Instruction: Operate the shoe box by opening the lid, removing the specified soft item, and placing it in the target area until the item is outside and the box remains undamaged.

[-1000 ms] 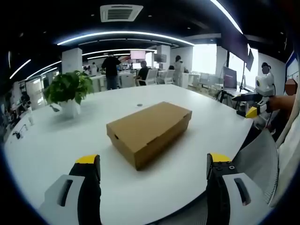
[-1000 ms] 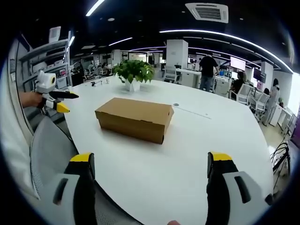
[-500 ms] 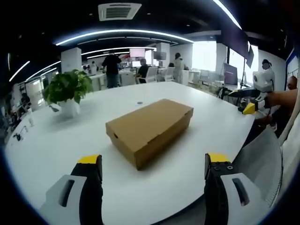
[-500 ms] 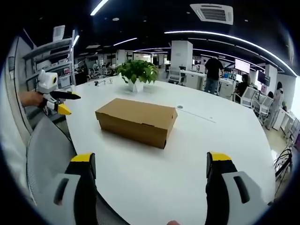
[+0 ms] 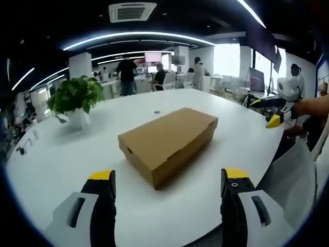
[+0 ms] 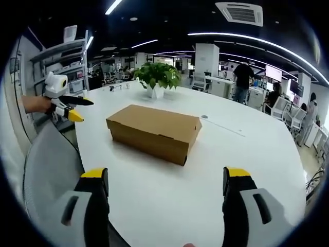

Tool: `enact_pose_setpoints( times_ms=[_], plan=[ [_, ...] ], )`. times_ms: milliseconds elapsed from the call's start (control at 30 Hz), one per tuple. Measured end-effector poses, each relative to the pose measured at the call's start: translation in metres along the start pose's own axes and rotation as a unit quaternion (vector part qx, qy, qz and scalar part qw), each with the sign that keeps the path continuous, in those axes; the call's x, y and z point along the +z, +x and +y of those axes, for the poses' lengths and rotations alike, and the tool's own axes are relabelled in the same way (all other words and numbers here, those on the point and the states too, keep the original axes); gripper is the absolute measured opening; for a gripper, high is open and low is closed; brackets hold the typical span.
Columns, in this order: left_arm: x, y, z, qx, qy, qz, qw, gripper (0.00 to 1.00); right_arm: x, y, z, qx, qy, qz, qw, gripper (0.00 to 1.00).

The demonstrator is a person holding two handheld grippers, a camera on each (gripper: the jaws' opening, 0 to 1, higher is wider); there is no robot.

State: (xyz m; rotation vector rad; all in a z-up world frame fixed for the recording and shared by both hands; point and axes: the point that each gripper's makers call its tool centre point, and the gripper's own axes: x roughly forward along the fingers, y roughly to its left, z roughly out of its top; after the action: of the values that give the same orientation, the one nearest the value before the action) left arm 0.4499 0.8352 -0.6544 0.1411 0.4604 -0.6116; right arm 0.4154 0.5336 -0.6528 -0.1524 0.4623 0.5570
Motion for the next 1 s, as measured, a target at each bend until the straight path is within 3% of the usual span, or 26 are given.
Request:
enact_pose_setpoints(
  times_ms=[367,1000],
  plan=[
    [-0.005,0.012,0.01,0.012,-0.013,0.003,0.9998,0.79,0.003,0.027,-0.008,0.021,-0.001,-0.007,0.9998,0.83],
    [-0.01,0.039,0.023,0.022,-0.023,0.018,0.9993,0.72,-0.001,0.077,-0.009,0.067,-0.059,0.026,0.9957,0.71]
  ],
)
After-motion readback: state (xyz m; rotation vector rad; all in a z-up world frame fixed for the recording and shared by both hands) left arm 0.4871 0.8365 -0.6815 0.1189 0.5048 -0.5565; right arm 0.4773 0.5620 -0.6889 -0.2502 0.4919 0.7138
